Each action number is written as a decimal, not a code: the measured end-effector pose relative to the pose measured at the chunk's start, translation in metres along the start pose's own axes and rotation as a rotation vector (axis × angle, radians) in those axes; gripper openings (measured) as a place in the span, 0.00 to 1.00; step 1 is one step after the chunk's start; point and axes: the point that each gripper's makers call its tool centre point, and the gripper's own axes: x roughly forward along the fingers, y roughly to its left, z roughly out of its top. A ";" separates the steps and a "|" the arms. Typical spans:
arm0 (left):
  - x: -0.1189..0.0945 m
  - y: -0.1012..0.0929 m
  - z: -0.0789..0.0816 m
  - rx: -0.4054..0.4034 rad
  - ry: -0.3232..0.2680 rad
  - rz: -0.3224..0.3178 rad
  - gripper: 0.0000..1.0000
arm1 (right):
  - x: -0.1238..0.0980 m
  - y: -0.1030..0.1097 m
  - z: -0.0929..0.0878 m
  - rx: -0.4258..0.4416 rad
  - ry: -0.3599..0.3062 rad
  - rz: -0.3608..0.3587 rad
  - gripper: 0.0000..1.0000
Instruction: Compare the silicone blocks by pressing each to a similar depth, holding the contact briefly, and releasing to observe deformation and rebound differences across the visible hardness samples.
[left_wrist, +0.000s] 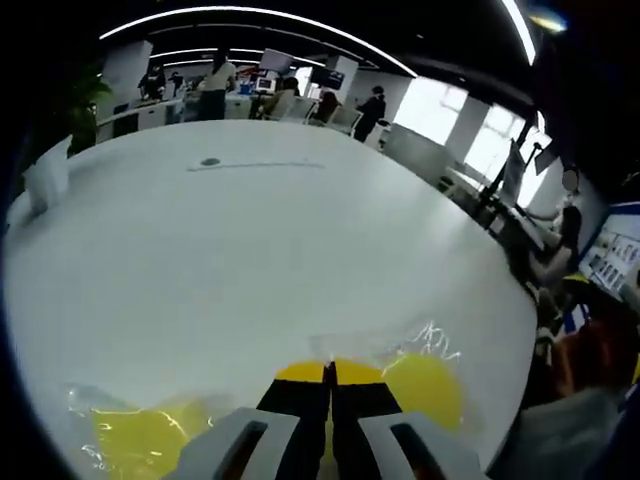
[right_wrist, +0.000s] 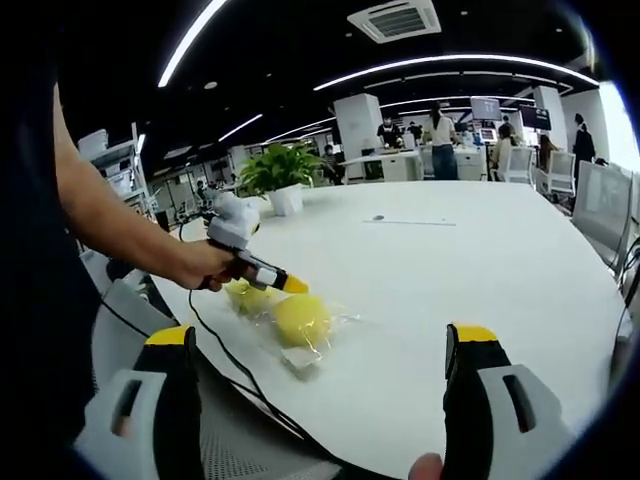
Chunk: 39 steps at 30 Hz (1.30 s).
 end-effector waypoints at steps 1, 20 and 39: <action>0.000 -0.001 0.000 0.002 0.004 0.004 0.00 | 0.000 0.000 0.000 0.001 0.000 0.000 0.97; -0.002 0.010 0.002 0.007 0.007 0.039 0.21 | 0.000 -0.001 -0.003 0.010 0.003 -0.007 0.97; -0.043 0.021 0.048 -0.023 -0.196 -0.044 1.00 | 0.009 -0.001 -0.008 -0.016 0.046 0.000 0.96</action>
